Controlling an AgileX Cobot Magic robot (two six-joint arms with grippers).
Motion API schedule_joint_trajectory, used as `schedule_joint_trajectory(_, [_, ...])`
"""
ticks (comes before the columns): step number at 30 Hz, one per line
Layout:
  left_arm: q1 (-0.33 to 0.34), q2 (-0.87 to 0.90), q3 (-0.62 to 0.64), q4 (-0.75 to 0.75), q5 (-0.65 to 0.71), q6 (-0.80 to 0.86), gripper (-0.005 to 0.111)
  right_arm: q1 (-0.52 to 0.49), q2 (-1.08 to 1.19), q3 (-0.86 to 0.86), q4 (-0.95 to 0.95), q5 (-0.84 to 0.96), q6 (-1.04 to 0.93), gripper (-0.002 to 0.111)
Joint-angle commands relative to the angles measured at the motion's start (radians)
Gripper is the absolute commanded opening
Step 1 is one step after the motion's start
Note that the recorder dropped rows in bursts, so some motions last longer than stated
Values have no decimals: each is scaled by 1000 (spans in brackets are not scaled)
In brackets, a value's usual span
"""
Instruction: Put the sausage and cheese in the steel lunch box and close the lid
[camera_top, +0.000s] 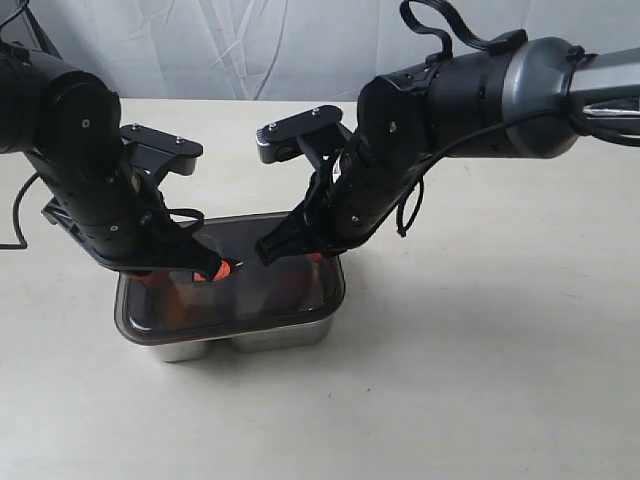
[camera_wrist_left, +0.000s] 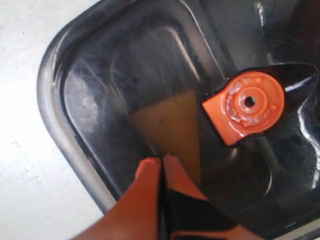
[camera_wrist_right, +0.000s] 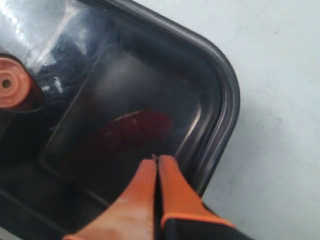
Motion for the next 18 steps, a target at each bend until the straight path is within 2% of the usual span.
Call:
schedule_joint_trajectory(1, [2,41,5,-7,8,1,0,-3,36,-7,5,11,-15,-1])
schedule_joint_trajectory(18, [2,73,12,-16,54,-4,0,-3,85,-7,5,37,-15,-1])
